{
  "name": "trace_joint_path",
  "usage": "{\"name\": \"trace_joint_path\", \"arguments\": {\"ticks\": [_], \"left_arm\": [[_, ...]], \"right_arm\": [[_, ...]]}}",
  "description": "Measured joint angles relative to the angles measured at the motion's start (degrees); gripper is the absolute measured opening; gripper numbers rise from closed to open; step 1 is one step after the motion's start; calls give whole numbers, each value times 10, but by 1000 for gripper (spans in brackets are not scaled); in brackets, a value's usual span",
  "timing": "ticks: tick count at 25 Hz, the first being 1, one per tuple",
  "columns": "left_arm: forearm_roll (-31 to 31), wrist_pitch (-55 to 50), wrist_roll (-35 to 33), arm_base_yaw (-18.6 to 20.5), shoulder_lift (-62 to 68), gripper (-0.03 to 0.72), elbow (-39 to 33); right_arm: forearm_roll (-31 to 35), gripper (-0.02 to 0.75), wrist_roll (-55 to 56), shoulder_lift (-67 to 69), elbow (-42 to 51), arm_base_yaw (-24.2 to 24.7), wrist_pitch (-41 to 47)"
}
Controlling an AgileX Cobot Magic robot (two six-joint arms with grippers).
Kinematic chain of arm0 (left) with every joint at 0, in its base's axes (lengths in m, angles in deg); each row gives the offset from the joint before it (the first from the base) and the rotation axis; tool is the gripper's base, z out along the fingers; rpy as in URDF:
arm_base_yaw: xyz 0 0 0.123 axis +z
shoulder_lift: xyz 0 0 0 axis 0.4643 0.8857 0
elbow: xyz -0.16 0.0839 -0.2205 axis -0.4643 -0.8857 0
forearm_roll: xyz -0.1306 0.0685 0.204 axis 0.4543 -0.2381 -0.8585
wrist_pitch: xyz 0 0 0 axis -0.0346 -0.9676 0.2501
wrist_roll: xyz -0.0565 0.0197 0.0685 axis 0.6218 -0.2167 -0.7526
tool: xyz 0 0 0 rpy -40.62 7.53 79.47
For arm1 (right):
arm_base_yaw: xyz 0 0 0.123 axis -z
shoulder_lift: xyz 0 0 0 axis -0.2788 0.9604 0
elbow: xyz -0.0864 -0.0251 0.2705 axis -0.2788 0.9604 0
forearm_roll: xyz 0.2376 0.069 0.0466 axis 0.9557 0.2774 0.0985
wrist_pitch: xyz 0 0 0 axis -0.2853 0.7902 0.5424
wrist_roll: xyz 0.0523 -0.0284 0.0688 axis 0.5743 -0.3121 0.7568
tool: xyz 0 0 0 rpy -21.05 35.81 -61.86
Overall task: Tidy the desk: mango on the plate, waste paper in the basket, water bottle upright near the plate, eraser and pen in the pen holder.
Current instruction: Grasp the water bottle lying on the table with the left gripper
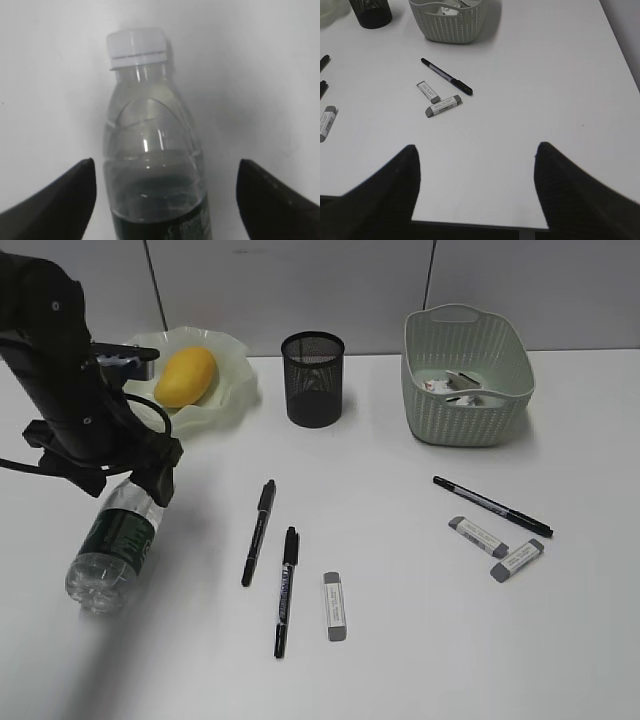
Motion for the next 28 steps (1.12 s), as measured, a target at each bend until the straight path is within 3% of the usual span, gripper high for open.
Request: {"name": "trace_joint_path", "arguments": {"ticks": [11,14,18,28], "left_arm": [[1,16,0,0,45,669,1],[2,24,1,0,45,629,1],[2,25,2,0,45,502,1],[-1,2,2,0,41,496,1]], "right_arm": [[0,562,0,0,0,0,0],[0,562,0,0,0,0,0],[0,562,0,0,0,0,0],[0,562,0,0,0,0,0]]}}
